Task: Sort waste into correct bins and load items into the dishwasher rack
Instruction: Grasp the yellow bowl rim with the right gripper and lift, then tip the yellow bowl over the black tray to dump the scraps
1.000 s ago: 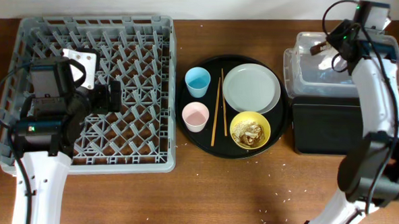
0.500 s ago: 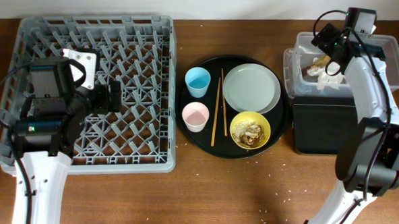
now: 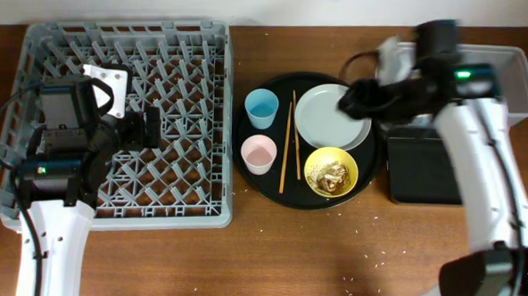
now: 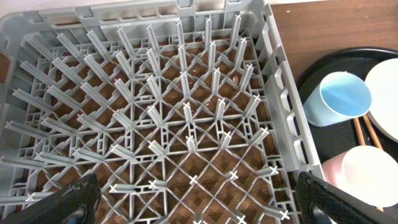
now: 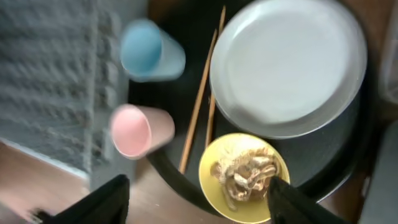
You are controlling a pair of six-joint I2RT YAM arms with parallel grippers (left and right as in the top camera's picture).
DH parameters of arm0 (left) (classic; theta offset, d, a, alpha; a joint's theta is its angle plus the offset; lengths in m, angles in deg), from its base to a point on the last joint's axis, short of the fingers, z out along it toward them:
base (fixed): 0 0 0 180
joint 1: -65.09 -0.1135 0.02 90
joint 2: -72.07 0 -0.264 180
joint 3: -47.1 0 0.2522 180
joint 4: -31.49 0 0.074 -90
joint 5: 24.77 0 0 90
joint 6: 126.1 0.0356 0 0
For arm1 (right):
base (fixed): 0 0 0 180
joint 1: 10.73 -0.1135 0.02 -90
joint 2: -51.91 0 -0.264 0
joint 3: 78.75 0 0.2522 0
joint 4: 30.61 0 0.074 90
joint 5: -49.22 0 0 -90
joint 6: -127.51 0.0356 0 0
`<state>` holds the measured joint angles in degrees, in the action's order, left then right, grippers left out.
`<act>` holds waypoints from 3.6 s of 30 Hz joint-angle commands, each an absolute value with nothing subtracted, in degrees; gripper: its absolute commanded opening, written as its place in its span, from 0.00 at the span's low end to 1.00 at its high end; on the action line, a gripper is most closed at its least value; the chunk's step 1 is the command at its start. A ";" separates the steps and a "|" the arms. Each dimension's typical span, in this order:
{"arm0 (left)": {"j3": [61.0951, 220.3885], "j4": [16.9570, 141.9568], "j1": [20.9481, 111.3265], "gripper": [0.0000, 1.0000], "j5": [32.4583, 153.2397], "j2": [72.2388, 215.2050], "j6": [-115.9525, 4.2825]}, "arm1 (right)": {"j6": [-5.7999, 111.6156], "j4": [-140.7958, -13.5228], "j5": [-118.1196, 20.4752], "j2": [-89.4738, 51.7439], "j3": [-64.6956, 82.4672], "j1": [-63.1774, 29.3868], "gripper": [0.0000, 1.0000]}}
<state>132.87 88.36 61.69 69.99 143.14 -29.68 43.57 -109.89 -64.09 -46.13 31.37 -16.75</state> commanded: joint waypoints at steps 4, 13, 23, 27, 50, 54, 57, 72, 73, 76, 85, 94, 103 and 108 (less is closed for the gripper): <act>133.55 88.23 61.56 1.00 71.04 143.38 -29.99 | 48.23 -104.64 -45.55 -49.96 21.81 -30.81 0.61; 133.55 88.23 61.56 1.00 71.04 143.38 -30.01 | 58.31 -100.25 -41.58 -58.52 18.62 -35.90 0.56; 133.55 88.23 61.54 1.00 71.04 143.38 -30.01 | 62.02 -100.23 -42.23 -63.03 18.56 -35.90 0.31; 133.55 88.23 61.56 1.00 71.04 143.38 -30.01 | 62.04 -100.01 -42.25 -64.34 18.47 -35.90 0.30; 133.55 88.23 61.56 1.00 71.04 143.38 -30.01 | 50.59 -123.59 -48.75 -53.34 40.37 -23.68 0.04; 133.55 88.23 61.54 1.00 71.04 143.38 -30.01 | 40.36 -125.36 -61.14 -51.42 40.35 -11.42 0.04; 133.55 88.23 61.56 1.00 71.04 143.38 -30.01 | 30.66 -125.71 -72.29 -51.68 40.11 -3.11 0.04; 133.55 88.23 61.56 1.00 71.04 143.38 -30.01 | 8.98 -117.85 -105.55 -52.71 17.05 18.52 0.04; 133.55 88.23 61.56 1.00 71.04 143.38 -30.01 | 8.98 -116.32 -105.81 -52.71 15.48 18.63 0.04; 133.55 88.23 61.56 1.00 71.04 143.38 -30.01 | 9.02 -110.90 -107.34 -52.71 10.40 18.72 0.04; 133.55 88.23 61.56 1.00 71.04 143.38 -30.01 | 9.02 -100.25 -113.01 -52.71 4.18 20.71 0.04; 133.55 88.23 61.56 1.00 71.04 143.38 -30.01 | 10.81 -99.38 -122.78 -52.71 4.18 27.29 0.04; 133.55 88.23 61.54 1.00 71.04 143.38 -29.99 | 18.99 -92.40 -129.31 -52.71 4.24 27.27 0.04; 133.55 88.23 61.56 1.00 71.04 143.38 -30.01 | 20.71 -90.70 -126.93 -52.71 4.24 27.22 0.04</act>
<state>132.87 88.36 61.69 70.01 143.14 -29.66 19.12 -90.79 -126.36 -52.64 4.20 27.33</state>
